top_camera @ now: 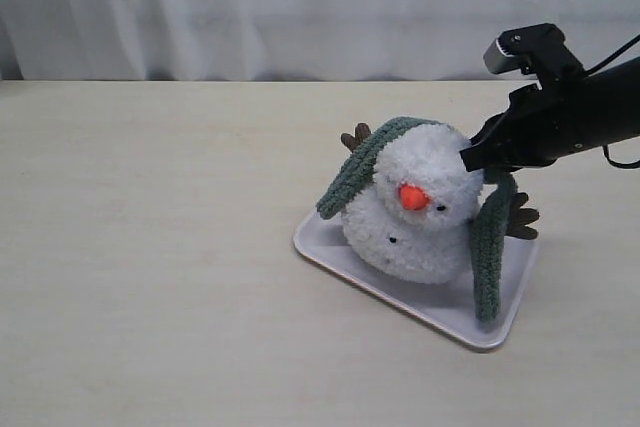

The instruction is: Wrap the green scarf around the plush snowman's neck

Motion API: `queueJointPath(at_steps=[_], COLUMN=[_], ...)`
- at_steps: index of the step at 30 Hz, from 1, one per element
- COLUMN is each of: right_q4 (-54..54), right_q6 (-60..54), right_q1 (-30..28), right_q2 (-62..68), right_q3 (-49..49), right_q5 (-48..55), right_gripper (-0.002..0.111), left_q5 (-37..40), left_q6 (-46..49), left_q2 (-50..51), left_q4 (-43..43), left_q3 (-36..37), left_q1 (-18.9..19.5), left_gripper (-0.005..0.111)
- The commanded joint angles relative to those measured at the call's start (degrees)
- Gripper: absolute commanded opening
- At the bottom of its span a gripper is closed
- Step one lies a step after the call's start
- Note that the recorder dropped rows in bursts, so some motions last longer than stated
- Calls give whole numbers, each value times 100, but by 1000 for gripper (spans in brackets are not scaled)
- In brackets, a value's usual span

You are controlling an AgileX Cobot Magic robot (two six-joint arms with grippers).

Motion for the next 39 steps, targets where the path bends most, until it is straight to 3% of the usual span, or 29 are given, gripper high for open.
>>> queueJointPath(at_steps=[1, 5, 10, 15, 23, 27, 31, 33, 36, 39], right_q4=[-43, 235, 383, 383, 383, 112, -447, -1483, -3994, -4877], right_q6=[18, 18, 2, 16, 103, 804, 1587, 2299, 4708, 5754], right_q1=[7, 7, 7, 7, 7, 7, 43, 422, 1411, 1813], right_q2=[-7, -111, -432, -716, -1263, -1624, -1875, -1971, -1974, -1974], right_q3=[-12, -12, -12, -12, -12, -12, -12, -12, 75, 411], right_q5=[49, 36, 36, 101, 234, 353, 793, 943, 1254, 1405], right_gripper=[4, 10, 38, 55, 59, 59, 54, 48, 47, 47], left_q5=[19, 19, 19, 19, 59, 59, 60, 60, 60, 39], left_q6=[-72, -144, -144, -144, -142, -142, -187, -187, -187, -187], left_q2=[-23, -23, -23, -23, -23, -23, -23, -23, -23, -23], left_q4=[-23, -23, -23, -23, -53, -53, -63, -63, -162, -164], left_q3=[12, 12, 12, 12, 12, 12, 12, 12, 12, 12], left_q1=[2, 2, 2, 2, 2, 2, 2, 2, 2, 2], left_gripper=[0, 0, 0, 0, 0, 0, 0, 0, 0, 0])
